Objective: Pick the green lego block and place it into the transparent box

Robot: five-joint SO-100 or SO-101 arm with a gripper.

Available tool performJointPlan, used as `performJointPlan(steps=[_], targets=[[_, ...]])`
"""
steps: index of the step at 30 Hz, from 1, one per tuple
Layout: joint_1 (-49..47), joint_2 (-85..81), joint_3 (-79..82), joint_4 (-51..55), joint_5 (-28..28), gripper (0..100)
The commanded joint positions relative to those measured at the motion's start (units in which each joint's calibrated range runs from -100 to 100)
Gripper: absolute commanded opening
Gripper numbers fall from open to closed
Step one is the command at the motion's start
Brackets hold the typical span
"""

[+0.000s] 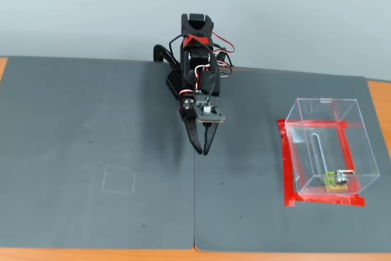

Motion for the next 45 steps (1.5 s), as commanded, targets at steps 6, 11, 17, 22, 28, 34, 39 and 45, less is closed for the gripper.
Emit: performJointPlan(steps=[6, 11, 17, 22, 28, 34, 39, 45], targets=[[3.5, -0.7, 1.3, 0.3, 0.0, 2], [3.3, -0.7, 1.3, 7.1, -0.1, 2], [3.5, -0.8, 1.3, 15.9, -2.6, 2], [3.2, -0.8, 1.3, 16.8, -3.5, 2], [3.6, -0.8, 1.3, 16.8, -3.9, 2], [3.5, -0.8, 1.3, 16.8, -3.7, 2], [3.5, -0.8, 1.3, 16.8, -3.7, 2], [3.5, -0.8, 1.3, 16.8, -3.7, 2]])
